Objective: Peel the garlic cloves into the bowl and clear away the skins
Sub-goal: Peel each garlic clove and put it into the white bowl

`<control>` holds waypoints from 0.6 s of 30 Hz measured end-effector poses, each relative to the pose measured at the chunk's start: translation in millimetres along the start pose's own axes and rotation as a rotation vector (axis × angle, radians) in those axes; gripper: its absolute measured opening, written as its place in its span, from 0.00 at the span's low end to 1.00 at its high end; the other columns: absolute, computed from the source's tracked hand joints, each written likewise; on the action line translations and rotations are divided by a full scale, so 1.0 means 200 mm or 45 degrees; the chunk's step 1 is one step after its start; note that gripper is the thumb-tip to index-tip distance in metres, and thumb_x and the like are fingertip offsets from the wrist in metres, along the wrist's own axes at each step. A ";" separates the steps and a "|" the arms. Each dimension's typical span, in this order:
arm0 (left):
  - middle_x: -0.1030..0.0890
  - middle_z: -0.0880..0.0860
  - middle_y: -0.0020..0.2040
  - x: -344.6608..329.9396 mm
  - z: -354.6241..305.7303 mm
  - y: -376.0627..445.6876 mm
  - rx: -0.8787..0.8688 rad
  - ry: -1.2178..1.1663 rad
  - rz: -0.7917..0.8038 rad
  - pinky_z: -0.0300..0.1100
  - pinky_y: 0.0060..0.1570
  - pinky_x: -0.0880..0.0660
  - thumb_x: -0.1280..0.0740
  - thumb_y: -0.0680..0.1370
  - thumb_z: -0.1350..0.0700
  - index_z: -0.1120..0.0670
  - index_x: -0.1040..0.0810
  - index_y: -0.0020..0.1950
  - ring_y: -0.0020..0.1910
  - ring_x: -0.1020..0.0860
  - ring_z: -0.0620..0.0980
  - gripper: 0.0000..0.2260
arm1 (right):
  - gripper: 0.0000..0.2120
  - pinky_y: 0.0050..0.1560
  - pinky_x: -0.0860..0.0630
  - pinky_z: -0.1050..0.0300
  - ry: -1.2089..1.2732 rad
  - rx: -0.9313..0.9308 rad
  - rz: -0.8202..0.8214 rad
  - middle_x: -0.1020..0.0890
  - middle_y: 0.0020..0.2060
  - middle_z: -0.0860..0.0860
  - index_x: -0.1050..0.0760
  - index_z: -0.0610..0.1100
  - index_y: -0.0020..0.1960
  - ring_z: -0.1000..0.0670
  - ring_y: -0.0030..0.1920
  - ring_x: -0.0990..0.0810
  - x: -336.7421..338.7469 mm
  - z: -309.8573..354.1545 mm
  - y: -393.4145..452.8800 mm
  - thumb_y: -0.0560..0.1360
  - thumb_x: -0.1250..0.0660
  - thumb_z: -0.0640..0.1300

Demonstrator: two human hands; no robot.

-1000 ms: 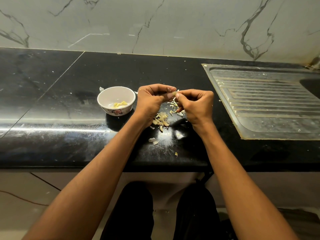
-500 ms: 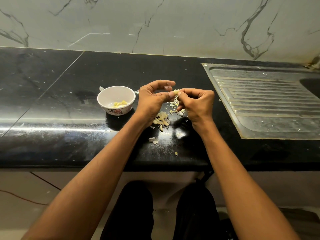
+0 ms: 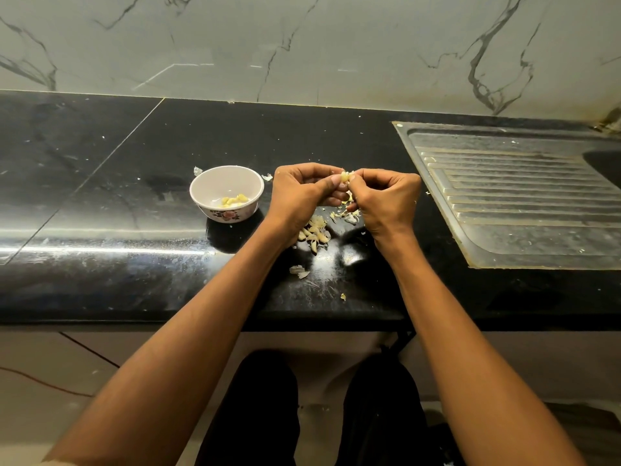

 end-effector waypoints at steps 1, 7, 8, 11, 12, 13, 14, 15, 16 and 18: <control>0.15 0.61 0.39 0.00 0.00 0.00 -0.005 -0.001 -0.006 0.41 0.40 0.17 0.29 0.78 0.68 0.68 0.17 0.54 0.36 0.16 0.52 0.06 | 0.06 0.28 0.19 0.46 -0.020 0.009 -0.006 0.15 0.29 0.47 0.14 0.40 0.37 0.44 0.27 0.17 0.00 0.00 0.00 0.73 0.25 0.37; 0.15 0.62 0.41 0.00 0.00 0.00 -0.045 0.040 -0.027 0.41 0.38 0.18 0.26 0.76 0.67 0.67 0.16 0.49 0.36 0.16 0.52 0.04 | 0.05 0.31 0.18 0.42 -0.105 0.061 -0.025 0.15 0.28 0.50 0.13 0.42 0.36 0.45 0.29 0.16 -0.01 0.01 -0.01 0.71 0.25 0.39; 0.15 0.61 0.40 0.00 0.00 0.00 -0.051 0.044 -0.028 0.40 0.38 0.18 0.26 0.76 0.68 0.66 0.16 0.49 0.36 0.16 0.52 0.03 | 0.05 0.31 0.18 0.42 -0.103 0.057 -0.021 0.15 0.29 0.49 0.13 0.42 0.36 0.45 0.29 0.16 -0.01 0.01 -0.01 0.71 0.25 0.38; 0.14 0.59 0.39 0.00 0.00 0.01 -0.065 0.045 -0.005 0.40 0.39 0.18 0.27 0.77 0.68 0.64 0.15 0.49 0.37 0.16 0.51 0.03 | 0.06 0.30 0.19 0.41 -0.095 0.030 -0.030 0.16 0.28 0.49 0.14 0.42 0.35 0.42 0.30 0.16 -0.01 -0.01 0.00 0.71 0.26 0.38; 0.14 0.58 0.39 0.00 0.00 0.01 -0.062 0.042 -0.003 0.40 0.40 0.18 0.28 0.77 0.68 0.64 0.15 0.50 0.36 0.16 0.51 0.03 | 0.06 0.31 0.18 0.40 -0.088 0.012 -0.042 0.16 0.28 0.49 0.14 0.43 0.35 0.42 0.30 0.16 0.00 -0.01 0.00 0.71 0.26 0.38; 0.14 0.58 0.38 0.00 0.00 0.01 -0.059 0.041 -0.008 0.40 0.40 0.18 0.28 0.77 0.67 0.63 0.15 0.50 0.36 0.16 0.51 0.04 | 0.06 0.31 0.18 0.39 -0.076 -0.012 -0.055 0.15 0.29 0.49 0.14 0.43 0.36 0.42 0.30 0.16 0.00 -0.02 0.01 0.71 0.26 0.37; 0.14 0.57 0.38 0.00 0.00 0.01 -0.057 0.043 -0.015 0.40 0.40 0.18 0.28 0.78 0.67 0.63 0.15 0.50 0.36 0.16 0.50 0.04 | 0.07 0.32 0.18 0.39 -0.065 -0.039 -0.066 0.15 0.29 0.49 0.14 0.43 0.36 0.44 0.30 0.16 0.00 -0.03 0.01 0.71 0.27 0.37; 0.14 0.57 0.38 0.01 0.00 0.01 -0.058 0.045 -0.022 0.40 0.40 0.18 0.28 0.78 0.66 0.63 0.15 0.51 0.36 0.17 0.50 0.04 | 0.07 0.32 0.17 0.38 -0.054 -0.066 -0.071 0.16 0.29 0.49 0.15 0.44 0.35 0.44 0.30 0.16 0.01 -0.04 0.02 0.71 0.27 0.36; 0.14 0.57 0.39 0.01 0.00 0.01 -0.059 0.045 -0.032 0.40 0.40 0.19 0.28 0.78 0.66 0.63 0.15 0.51 0.36 0.17 0.50 0.04 | 0.08 0.32 0.17 0.38 -0.047 -0.088 -0.067 0.16 0.29 0.48 0.16 0.44 0.35 0.44 0.30 0.17 0.01 -0.05 0.02 0.71 0.27 0.37; 0.15 0.57 0.39 0.02 -0.01 0.01 -0.062 0.039 -0.056 0.40 0.39 0.19 0.28 0.78 0.65 0.63 0.15 0.51 0.36 0.18 0.50 0.04 | 0.10 0.33 0.18 0.38 -0.078 -0.101 -0.049 0.17 0.28 0.46 0.17 0.43 0.33 0.39 0.31 0.18 0.02 -0.05 0.02 0.72 0.29 0.42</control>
Point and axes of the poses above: each hand's wrist, its own y-axis towards the middle knuckle, its own x-axis out of the back of the hand, z = x × y, the point moved 6 cm from there along y, towards the middle knuckle
